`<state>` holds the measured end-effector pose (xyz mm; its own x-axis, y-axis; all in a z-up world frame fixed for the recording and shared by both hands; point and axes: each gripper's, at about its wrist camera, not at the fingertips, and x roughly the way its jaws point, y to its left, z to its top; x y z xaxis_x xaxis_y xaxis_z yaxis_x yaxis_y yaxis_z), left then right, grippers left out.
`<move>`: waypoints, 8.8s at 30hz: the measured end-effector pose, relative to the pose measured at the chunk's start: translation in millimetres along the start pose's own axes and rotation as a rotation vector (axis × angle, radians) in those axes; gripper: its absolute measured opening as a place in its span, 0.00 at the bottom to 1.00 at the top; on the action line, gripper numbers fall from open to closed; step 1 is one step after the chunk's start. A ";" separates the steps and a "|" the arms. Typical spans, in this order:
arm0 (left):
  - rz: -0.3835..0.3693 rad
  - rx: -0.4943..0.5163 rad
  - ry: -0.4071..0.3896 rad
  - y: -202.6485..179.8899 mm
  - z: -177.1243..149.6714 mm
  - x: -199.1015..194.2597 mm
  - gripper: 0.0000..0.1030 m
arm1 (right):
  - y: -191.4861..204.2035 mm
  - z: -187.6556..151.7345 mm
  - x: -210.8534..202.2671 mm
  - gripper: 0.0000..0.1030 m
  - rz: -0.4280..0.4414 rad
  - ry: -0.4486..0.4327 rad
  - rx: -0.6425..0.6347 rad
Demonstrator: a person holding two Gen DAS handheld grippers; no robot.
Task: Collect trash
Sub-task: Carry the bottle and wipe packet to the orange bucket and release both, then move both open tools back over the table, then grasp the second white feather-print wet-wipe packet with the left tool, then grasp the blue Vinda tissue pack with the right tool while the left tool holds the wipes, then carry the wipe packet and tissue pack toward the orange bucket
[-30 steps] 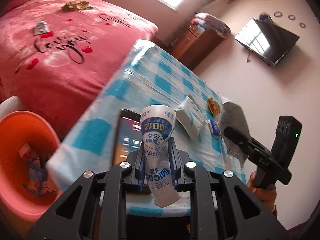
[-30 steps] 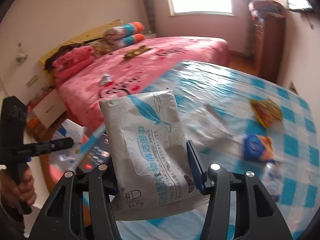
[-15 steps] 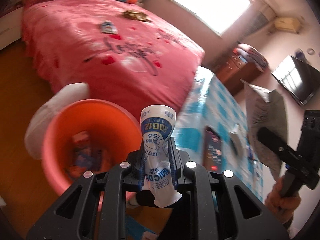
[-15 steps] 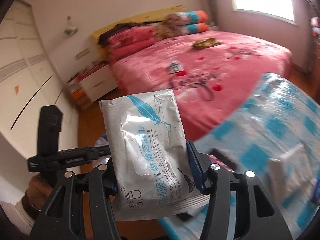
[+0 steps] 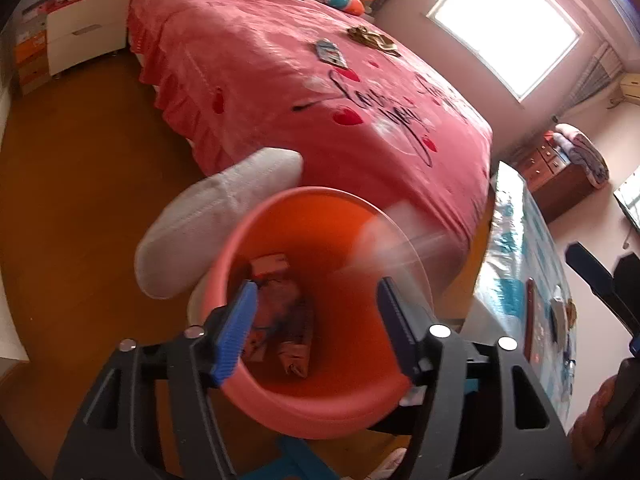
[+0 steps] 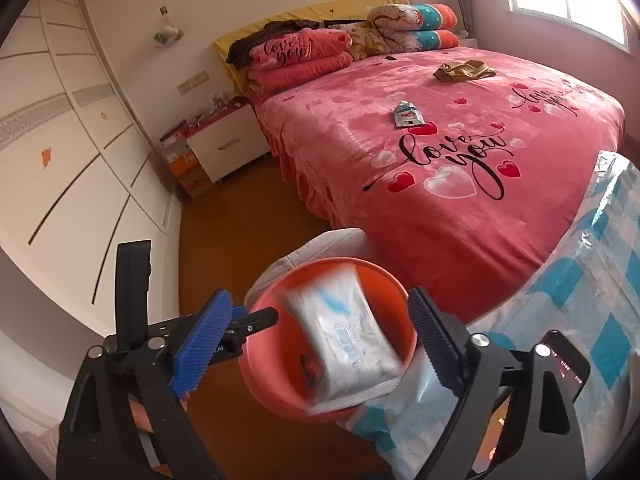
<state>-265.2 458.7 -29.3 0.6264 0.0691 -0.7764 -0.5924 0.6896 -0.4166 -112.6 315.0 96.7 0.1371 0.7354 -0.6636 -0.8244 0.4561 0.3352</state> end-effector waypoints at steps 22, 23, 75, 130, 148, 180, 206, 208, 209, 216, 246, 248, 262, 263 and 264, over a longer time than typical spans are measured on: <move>-0.034 0.109 -0.037 -37.6 1.7 -14.3 0.82 | -21.4 -56.1 -52.9 0.91 -0.262 -0.104 0.002; -0.038 0.114 -0.035 -39.8 0.8 -14.0 0.82 | -22.0 -59.3 -55.5 0.91 -0.266 -0.105 0.009; -0.377 0.764 0.105 -302.5 -98.7 -33.4 0.82 | -206.2 -186.2 -245.8 0.90 -0.596 -0.290 0.480; -0.222 1.220 0.296 -471.9 -128.1 131.6 0.89 | -351.4 -169.2 -208.7 0.90 -0.585 -0.025 0.525; -0.214 1.151 0.245 -468.7 -126.8 127.0 0.80 | -346.4 -170.4 -197.1 0.83 -0.674 0.007 0.458; -0.276 0.934 0.200 -440.5 -107.7 90.8 0.76 | -322.4 -167.5 -215.4 0.63 -0.698 -0.100 0.412; -0.273 0.854 0.120 -396.4 -101.0 33.5 0.76 | -251.6 -162.1 -230.2 0.63 -0.673 -0.158 0.354; -0.273 0.847 0.113 -391.6 -99.6 28.3 0.76 | -245.1 -161.8 -228.4 0.63 -0.667 -0.156 0.348; -0.272 0.846 0.107 -388.7 -98.5 25.2 0.76 | -242.9 -162.0 -227.8 0.63 -0.666 -0.155 0.345; -0.258 0.818 0.072 -368.7 -91.4 7.5 0.76 | -220.8 -158.1 -219.8 0.63 -0.657 -0.144 0.312; -0.146 0.667 -0.036 -266.6 -49.3 -33.1 0.76 | -152.5 -123.6 -176.7 0.63 -0.573 -0.109 0.154; -0.137 0.656 -0.036 -259.4 -47.3 -33.8 0.76 | -146.7 -120.0 -171.0 0.63 -0.562 -0.104 0.138; -0.037 0.556 -0.043 -193.3 -29.8 -37.5 0.76 | -100.3 -95.6 -132.8 0.63 -0.468 -0.067 0.004; -0.028 0.542 -0.045 -186.1 -27.5 -37.7 0.76 | -94.7 -92.6 -127.7 0.63 -0.455 -0.061 -0.012; -0.020 0.531 -0.046 -180.8 -25.6 -37.5 0.76 | -90.9 -91.0 -124.6 0.63 -0.448 -0.057 -0.021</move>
<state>-194.5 312.9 63.0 0.6636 0.0756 -0.7443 -0.2494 0.9603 -0.1248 -104.8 136.3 88.1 0.5126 0.4942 -0.7021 -0.6878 0.7259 0.0088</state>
